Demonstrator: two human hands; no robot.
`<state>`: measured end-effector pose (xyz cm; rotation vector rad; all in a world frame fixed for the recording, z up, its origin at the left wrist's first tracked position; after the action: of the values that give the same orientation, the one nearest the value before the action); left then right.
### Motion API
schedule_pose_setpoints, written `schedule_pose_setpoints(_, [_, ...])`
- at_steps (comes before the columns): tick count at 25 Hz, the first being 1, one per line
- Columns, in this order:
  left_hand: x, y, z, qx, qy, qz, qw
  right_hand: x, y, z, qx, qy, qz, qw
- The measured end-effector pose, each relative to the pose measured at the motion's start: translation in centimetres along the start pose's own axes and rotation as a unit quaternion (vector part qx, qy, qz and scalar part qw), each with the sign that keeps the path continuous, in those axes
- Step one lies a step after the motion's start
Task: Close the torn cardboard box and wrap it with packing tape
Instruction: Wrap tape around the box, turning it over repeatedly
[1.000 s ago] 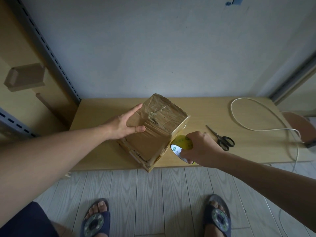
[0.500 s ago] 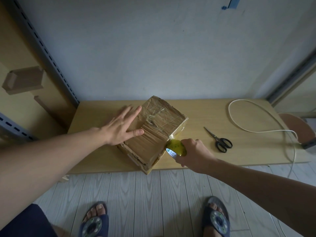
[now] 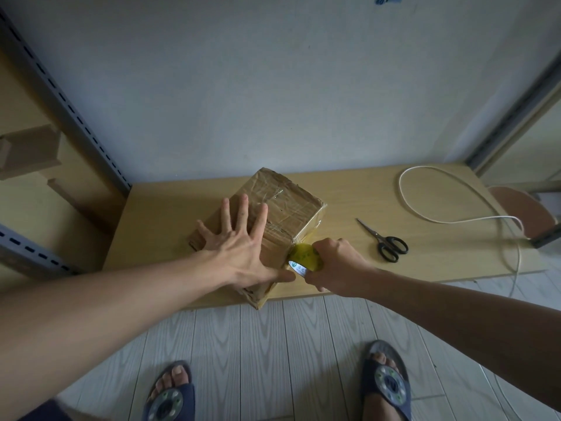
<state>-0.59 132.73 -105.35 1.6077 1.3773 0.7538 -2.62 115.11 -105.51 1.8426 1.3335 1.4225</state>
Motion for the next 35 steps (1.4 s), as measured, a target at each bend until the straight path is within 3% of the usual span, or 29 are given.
schedule_pose_setpoints(3, [0.0, 0.5, 0.1, 0.018, 0.064, -0.054, 0.996, 0.2, 0.0, -0.1, 0.005, 0.001, 0.009, 1.0])
schedule_pose_setpoints(7, [0.1, 2.2, 0.2, -0.005, 0.072, -0.101, 0.992, 0.6, 1.4, -0.8, -0.009, 0.014, 0.052, 0.999])
schedule_pose_setpoints(12, [2.1, 3.1, 0.9, -0.03, 0.079, -0.152, 0.985, 0.9, 5.3, -2.4, -0.145, 0.038, 0.117, 0.982])
schedule_pose_setpoints(16, [1.5, 3.5, 0.1, -0.009, 0.043, -0.313, 0.949, 2.2, 8.9, -2.5, -0.244, 0.077, 0.133, 0.957])
schedule_pose_setpoints(19, [2.5, 4.0, -0.5, 0.014, 0.0, -0.402, 0.916, 3.9, 9.1, -1.7, -0.228, 0.109, 0.125, 0.959])
schedule_pose_setpoints(21, [3.5, 4.2, -0.1, 0.022, -0.001, -0.38, 0.925, 5.5, 8.2, -1.1, -0.211, 0.129, 0.119, 0.961])
schedule_pose_setpoints(24, [3.3, 5.6, 0.9, -0.069, -0.004, -0.241, 0.968, 7.5, 8.0, 0.1, -0.229, 0.129, 0.129, 0.956])
schedule_pose_setpoints(27, [3.0, 6.7, 0.6, -0.152, -0.03, -0.275, 0.949, 8.8, 8.2, 1.3, -0.231, 0.112, 0.139, 0.956])
schedule_pose_setpoints(31, [7.8, 5.6, 1.2, -0.103, -0.022, -0.365, 0.925, 12.1, 7.5, 1.8, -0.199, 0.157, 0.143, 0.957])
schedule_pose_setpoints(35, [11.4, 4.3, 2.2, -0.076, 0.015, -0.361, 0.929, 14.0, 7.4, 1.6, -0.198, 0.16, 0.115, 0.96])
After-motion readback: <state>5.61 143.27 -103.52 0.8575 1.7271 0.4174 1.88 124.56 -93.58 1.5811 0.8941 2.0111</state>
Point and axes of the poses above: each hand's wrist, its own z-axis towards the middle knuckle, its own y-axis out of the back of the hand, x = y × z, the point moved 8 cm from there along z, towards the middle knuckle, and after that the axes turned 1 degree about -z, right-handed, at the moved point
